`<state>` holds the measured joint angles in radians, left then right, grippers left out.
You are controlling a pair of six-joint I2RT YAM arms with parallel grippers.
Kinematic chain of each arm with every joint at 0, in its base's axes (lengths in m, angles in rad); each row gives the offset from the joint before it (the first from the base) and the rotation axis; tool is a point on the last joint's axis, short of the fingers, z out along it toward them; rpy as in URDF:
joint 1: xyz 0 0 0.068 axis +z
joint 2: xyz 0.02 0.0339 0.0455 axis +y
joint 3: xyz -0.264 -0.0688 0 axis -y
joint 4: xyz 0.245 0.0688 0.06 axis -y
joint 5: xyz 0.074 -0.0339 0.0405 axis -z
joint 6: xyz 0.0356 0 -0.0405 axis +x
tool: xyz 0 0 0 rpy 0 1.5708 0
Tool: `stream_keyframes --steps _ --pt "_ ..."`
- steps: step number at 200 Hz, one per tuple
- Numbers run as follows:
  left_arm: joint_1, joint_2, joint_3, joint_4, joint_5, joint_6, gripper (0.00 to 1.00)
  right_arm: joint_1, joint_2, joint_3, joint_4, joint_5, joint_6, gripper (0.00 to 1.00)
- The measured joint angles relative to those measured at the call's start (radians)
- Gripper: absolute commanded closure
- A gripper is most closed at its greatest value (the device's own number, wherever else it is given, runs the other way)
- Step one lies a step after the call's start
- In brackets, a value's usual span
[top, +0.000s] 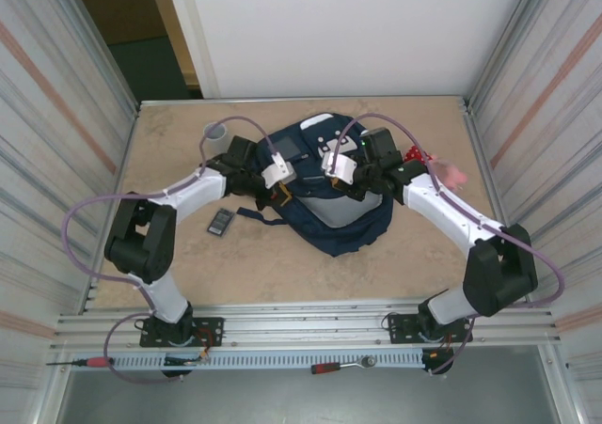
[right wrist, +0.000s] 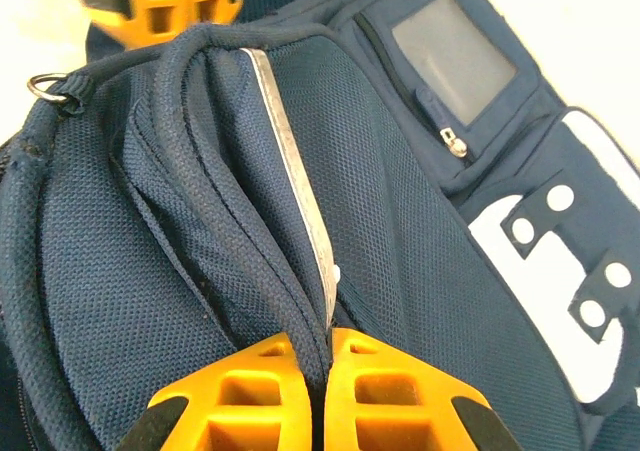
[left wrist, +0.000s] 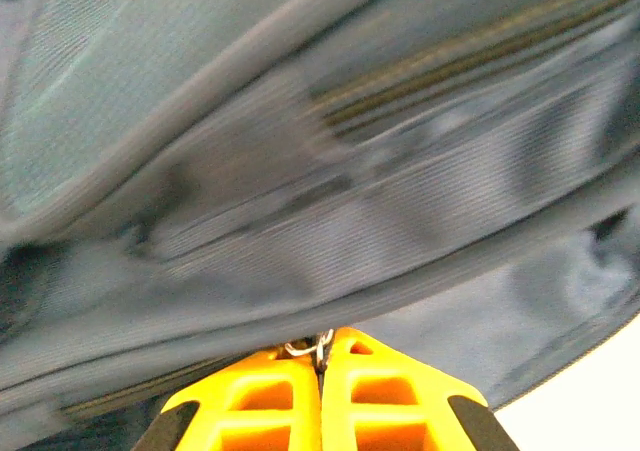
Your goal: Pack the student bag
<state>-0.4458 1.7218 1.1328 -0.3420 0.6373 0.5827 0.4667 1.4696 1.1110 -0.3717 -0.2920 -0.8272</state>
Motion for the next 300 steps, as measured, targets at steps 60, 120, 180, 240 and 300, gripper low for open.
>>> stream_keyframes --steps 60,120,180,240,300 --pt "-0.068 -0.006 -0.037 -0.005 -0.107 -0.163 1.0 -0.034 -0.096 -0.053 -0.019 -0.024 0.403 0.47" --pt "-0.089 -0.019 -0.063 -0.013 -0.171 -0.22 1.0 -0.054 -0.372 -0.332 0.038 -0.124 1.236 0.49" --pt "-0.098 -0.028 -0.067 -0.011 -0.193 -0.24 1.0 -0.021 -0.392 -0.552 0.148 -0.152 1.841 0.45" --pt "-0.113 -0.045 -0.078 -0.005 -0.193 -0.245 1.0 -0.026 -0.233 -0.555 0.343 -0.151 2.028 0.63" --pt "-0.184 -0.068 -0.08 -0.029 -0.162 -0.24 1.0 -0.008 -0.15 -0.556 0.439 -0.147 2.077 0.73"
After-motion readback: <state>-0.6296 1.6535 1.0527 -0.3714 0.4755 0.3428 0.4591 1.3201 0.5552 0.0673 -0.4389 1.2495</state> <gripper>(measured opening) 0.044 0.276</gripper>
